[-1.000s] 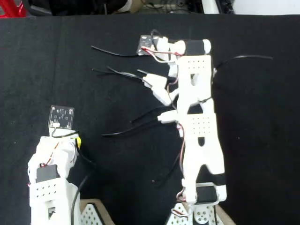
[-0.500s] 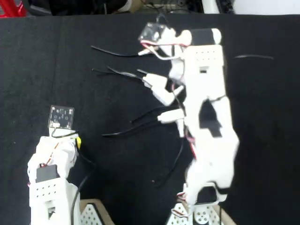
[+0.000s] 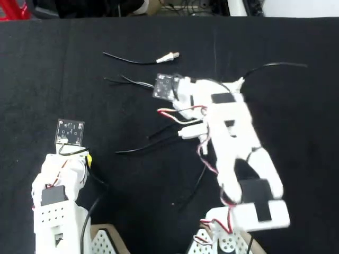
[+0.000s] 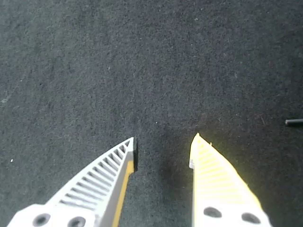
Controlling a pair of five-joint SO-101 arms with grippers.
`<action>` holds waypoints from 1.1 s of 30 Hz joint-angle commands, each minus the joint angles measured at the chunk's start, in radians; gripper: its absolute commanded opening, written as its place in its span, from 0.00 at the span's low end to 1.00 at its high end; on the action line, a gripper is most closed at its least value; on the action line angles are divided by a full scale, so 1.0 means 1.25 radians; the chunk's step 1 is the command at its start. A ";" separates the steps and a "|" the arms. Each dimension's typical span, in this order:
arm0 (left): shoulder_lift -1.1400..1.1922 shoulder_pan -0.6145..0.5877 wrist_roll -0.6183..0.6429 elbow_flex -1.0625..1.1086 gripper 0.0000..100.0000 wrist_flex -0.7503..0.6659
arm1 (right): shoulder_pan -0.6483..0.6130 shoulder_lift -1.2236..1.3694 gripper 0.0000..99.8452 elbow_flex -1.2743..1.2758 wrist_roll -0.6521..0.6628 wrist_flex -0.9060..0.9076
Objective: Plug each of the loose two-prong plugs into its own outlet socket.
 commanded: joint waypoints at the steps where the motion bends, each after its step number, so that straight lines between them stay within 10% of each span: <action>1: 0.001 -0.001 -0.002 -0.003 0.20 -0.009 | -0.011 0.143 0.21 -0.031 -0.086 -0.223; 6: 0.001 -0.001 -0.002 -0.003 0.20 -0.009 | 0.017 0.300 0.22 -0.118 -0.168 -0.419; 20: 0.001 -0.001 -0.005 -0.003 0.20 -0.009 | -0.029 0.428 0.04 -0.349 -0.117 -0.082; 33: 0.001 -0.004 -0.004 -0.003 0.20 -0.009 | -0.203 0.061 0.01 0.255 0.005 -0.453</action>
